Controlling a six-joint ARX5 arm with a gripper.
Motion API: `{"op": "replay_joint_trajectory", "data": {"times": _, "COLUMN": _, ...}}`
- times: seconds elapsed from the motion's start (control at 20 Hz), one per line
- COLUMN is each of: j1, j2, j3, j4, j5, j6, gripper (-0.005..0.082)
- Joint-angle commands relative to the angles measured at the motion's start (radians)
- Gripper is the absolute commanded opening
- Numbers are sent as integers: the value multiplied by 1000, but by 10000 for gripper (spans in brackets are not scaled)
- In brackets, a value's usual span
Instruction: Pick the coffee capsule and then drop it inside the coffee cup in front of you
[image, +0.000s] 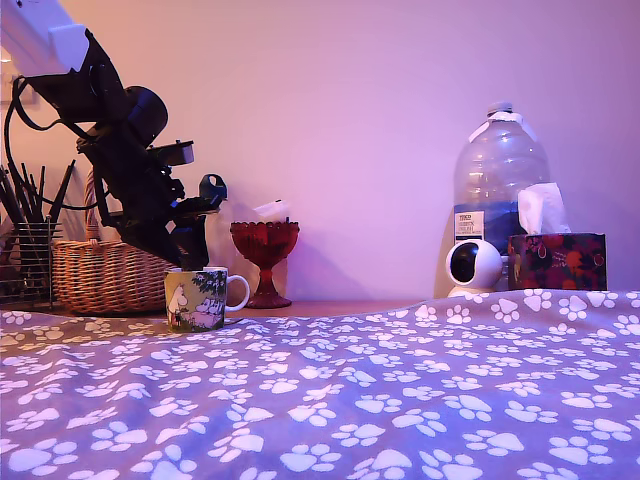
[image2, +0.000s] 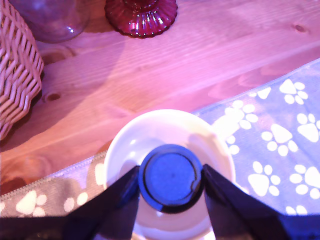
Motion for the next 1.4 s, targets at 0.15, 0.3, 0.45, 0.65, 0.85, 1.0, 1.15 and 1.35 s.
{"op": "replay_joint_trajectory", "data": {"times": 0.15, "j1": 16, "j2": 27, "j3": 21, "j4": -53, "j5": -5, "j6": 4, "gripper": 684}}
{"op": "replay_joint_trajectory", "data": {"times": 0.3, "j1": 20, "j2": 21, "j3": 24, "j4": -68, "j5": 5, "j6": 4, "gripper": 682}}
{"op": "replay_joint_trajectory", "data": {"times": 0.45, "j1": 20, "j2": -11, "j3": 24, "j4": -84, "j5": 5, "j6": 5, "gripper": 671}}
{"op": "replay_joint_trajectory", "data": {"times": 0.65, "j1": 20, "j2": -81, "j3": 24, "j4": -145, "j5": 35, "j6": -19, "gripper": 405}}
{"op": "replay_joint_trajectory", "data": {"times": 0.85, "j1": 19, "j2": -129, "j3": 23, "j4": -218, "j5": 61, "j6": -23, "gripper": -4}}
{"op": "replay_joint_trajectory", "data": {"times": 1.0, "j1": 19, "j2": -157, "j3": 17, "j4": -245, "j5": 73, "j6": -23, "gripper": -16}}
{"op": "replay_joint_trajectory", "data": {"times": 1.15, "j1": 19, "j2": -197, "j3": -5, "j4": -260, "j5": 84, "j6": -23, "gripper": -16}}
{"op": "replay_joint_trajectory", "data": {"times": 1.35, "j1": 19, "j2": -311, "j3": -169, "j4": -175, "j5": 91, "j6": -23, "gripper": -16}}
